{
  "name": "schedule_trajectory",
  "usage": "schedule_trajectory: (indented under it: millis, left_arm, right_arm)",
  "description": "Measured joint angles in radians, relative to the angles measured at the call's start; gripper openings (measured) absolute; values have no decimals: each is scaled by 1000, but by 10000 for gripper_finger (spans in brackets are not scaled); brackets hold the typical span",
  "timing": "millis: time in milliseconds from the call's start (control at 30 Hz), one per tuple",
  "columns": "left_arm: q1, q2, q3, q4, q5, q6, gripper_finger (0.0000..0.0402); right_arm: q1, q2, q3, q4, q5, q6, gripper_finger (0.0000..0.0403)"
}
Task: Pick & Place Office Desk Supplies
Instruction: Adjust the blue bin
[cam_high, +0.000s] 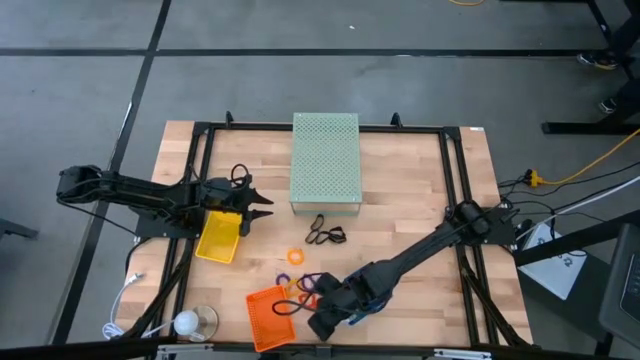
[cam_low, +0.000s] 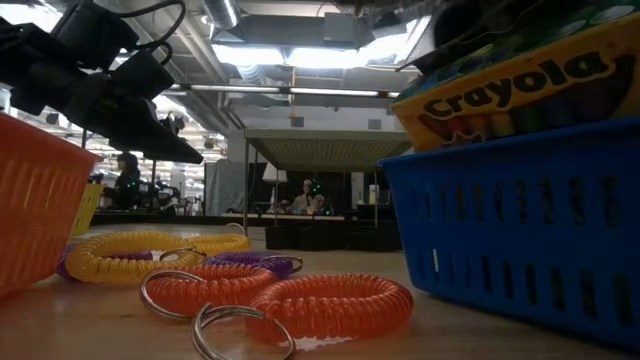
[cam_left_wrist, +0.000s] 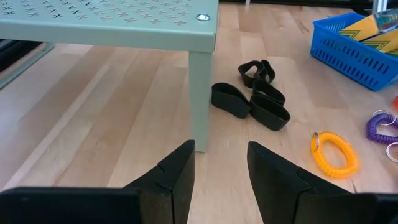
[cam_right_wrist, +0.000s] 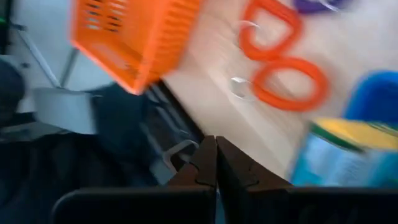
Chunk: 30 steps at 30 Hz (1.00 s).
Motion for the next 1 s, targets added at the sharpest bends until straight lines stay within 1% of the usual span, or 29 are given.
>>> schedule_trajectory:
  millis: [100, 233, 367, 700, 933, 1000]
  left_arm:
    - [0, 0, 0, -2, 0, 0, 143]
    - [0, 0, 0, -2, 0, 0, 143]
    - [0, 0, 0, -2, 0, 0, 143]
    - [0, 0, 0, -2, 0, 1, 143]
    - [0, 0, 0, -2, 0, 3, 143]
    - [0, 0, 0, -2, 0, 3, 143]
  right_arm:
    - [0, 0, 0, -80, -40, 11, 1]
    - [0, 0, 1, -181, -56, 35, 1]
    - [0, 0, 1, -245, -71, 30, 0]
    - [0, 0, 1, -444, -70, 5, 0]
    - [-7, 0, -1, -633, -33, 6, 0]
    - [-11, 0, -16, -658, -33, 6, 0]
